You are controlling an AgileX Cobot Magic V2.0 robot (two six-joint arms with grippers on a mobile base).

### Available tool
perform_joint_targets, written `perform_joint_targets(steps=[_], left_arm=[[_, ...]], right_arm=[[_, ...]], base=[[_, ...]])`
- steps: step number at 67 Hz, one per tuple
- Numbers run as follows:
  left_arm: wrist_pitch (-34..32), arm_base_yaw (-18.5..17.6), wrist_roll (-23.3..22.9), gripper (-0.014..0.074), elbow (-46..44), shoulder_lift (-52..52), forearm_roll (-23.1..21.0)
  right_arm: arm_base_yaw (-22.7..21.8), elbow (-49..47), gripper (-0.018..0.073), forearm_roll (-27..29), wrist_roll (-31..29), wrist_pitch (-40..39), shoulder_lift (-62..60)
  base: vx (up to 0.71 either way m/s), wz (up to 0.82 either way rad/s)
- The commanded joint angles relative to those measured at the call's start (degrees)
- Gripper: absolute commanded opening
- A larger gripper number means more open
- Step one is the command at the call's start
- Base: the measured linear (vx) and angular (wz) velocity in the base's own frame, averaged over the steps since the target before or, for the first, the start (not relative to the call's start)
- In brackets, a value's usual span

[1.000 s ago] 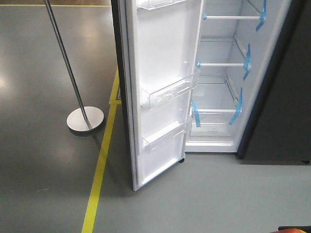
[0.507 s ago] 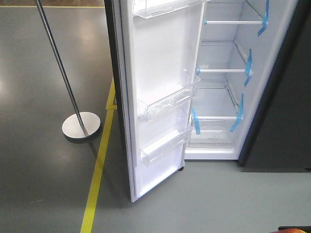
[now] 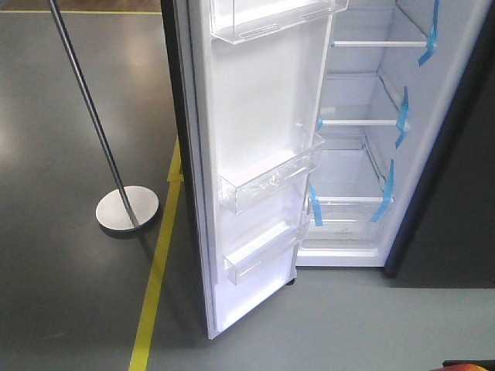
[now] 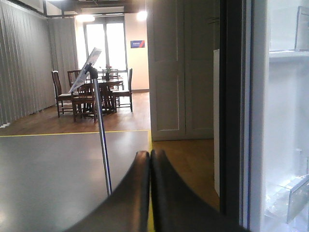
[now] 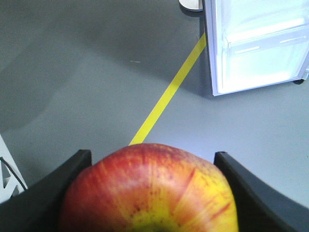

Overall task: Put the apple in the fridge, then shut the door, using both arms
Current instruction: 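Approach the refrigerator door shelves, keeping the apple in the right gripper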

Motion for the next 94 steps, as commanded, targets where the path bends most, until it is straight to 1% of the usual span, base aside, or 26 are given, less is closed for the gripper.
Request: perform_joint_targets(steps=[1, 94], left_arm=[[-4.3, 0.1, -0.1, -0.0006, 0.6, -0.8, -0.5], [-4.3, 0.1, -0.1, -0.0006, 0.6, -0.8, -0.5]], right_arm=[[0.1, -1.7, 0.0391, 1.3, -0.3, -2.9, 0.2], [0.1, -1.7, 0.0391, 1.3, -0.3, -2.5, 0.2]], base=[[0.12, 0.01], [0.12, 0.00]])
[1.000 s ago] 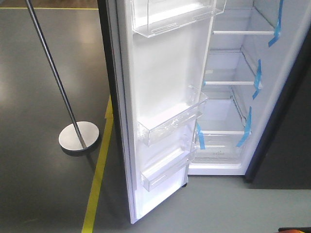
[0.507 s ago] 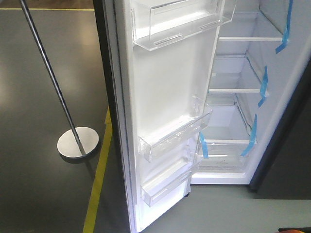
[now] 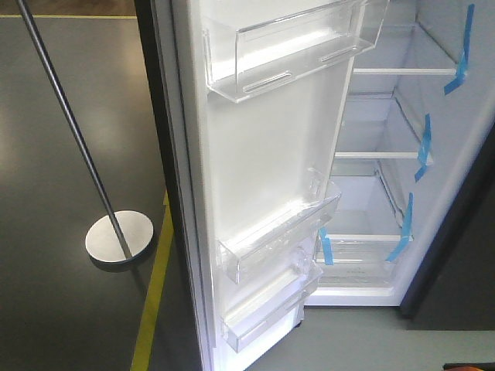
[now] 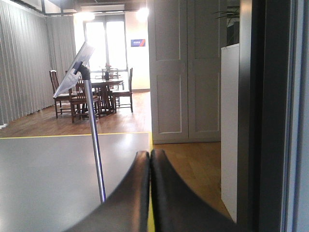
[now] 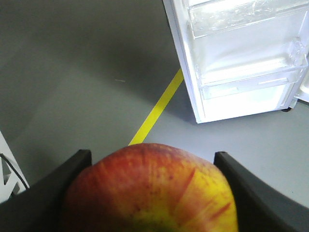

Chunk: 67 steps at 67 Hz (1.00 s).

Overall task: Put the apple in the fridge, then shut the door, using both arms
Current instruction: 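Approach the refrigerator door shelves, keeping the apple in the right gripper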

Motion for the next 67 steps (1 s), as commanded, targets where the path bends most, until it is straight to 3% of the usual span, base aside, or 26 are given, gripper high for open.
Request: perform_joint_targets(steps=[1, 67], left_arm=[[-4.3, 0.1, -0.1, -0.0006, 0.6, -0.8, -0.5], [-4.3, 0.1, -0.1, -0.0006, 0.6, -0.8, -0.5]], right_arm=[[0.1, -1.7, 0.0391, 1.3, -0.3, -3.1, 0.2], [0.1, -1.7, 0.0391, 1.3, -0.3, -3.1, 0.2]], base=[[0.09, -0.02], [0.07, -0.01]])
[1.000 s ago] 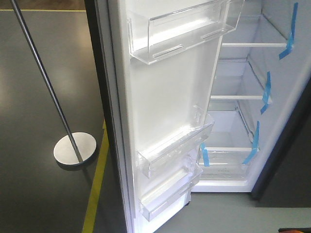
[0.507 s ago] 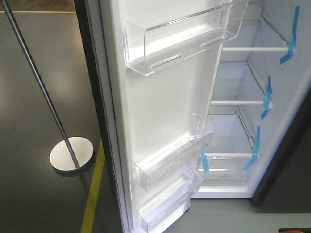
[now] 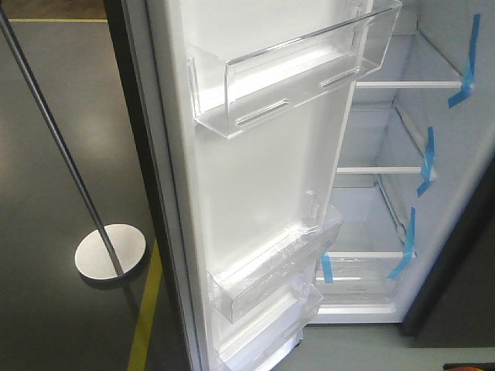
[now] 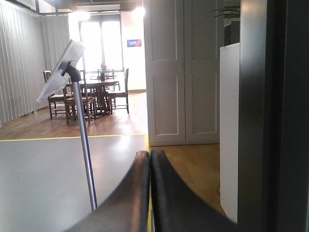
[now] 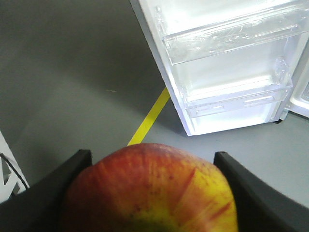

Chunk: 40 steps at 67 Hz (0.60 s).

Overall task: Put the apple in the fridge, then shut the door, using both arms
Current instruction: 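Approach the refrigerator door shelves, keeping the apple in the right gripper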

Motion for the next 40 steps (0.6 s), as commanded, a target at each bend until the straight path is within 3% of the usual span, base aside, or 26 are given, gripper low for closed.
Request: perform_joint_targets(steps=[1, 40], left_arm=[[-4.3, 0.1, -0.1, -0.0006, 0.6, -0.8, -0.5], [-4.3, 0.1, -0.1, -0.0006, 0.6, -0.8, -0.5]], right_arm=[[0.1, -1.7, 0.0391, 1.3, -0.3, -3.1, 0.2], [0.1, -1.7, 0.0391, 1.3, -0.3, -3.1, 0.2]], base=[[0.06, -0.01], [0.04, -0.02]])
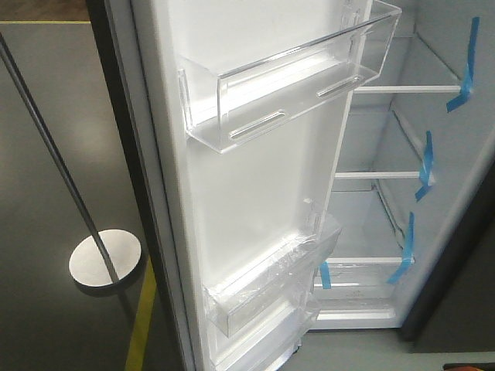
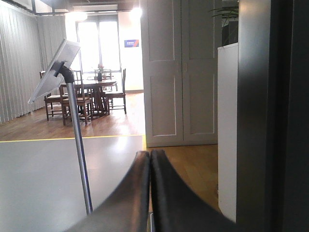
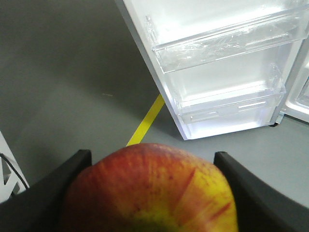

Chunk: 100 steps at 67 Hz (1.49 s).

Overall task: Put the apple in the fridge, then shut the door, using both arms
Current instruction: 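Approach the refrigerator door shelves, keeping the apple in the right gripper, then move the right gripper with the apple over the upper clear door shelf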

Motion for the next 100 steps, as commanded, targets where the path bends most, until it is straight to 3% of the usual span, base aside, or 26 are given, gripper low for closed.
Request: perform_joint_targets(steps=[1, 78, 86, 100], left_arm=[[-4.3, 0.1, -0.1, -0.0006, 0.6, -0.8, -0.5], [-4.3, 0.1, -0.1, -0.0006, 0.6, -0.8, -0.5], [-4.3, 0.1, -0.1, -0.0006, 0.6, -0.8, -0.5], [-4.3, 0.1, -0.1, -0.0006, 0.6, -0.8, -0.5]], right_arm=[[0.1, -1.7, 0.0391, 1.3, -0.3, -3.1, 0.2], [0.1, -1.7, 0.0391, 1.2, -0.5, -3.7, 0.2], [0.0, -2.0, 0.0391, -1.7, -0.4, -6.7, 0.3], [0.0, -8.2, 0.0391, -13.3, 5.3, -7.4, 6.2]], base=[[0.01, 0.00], [0.00, 0.00], [0.00, 0.00], [0.00, 0.00]])
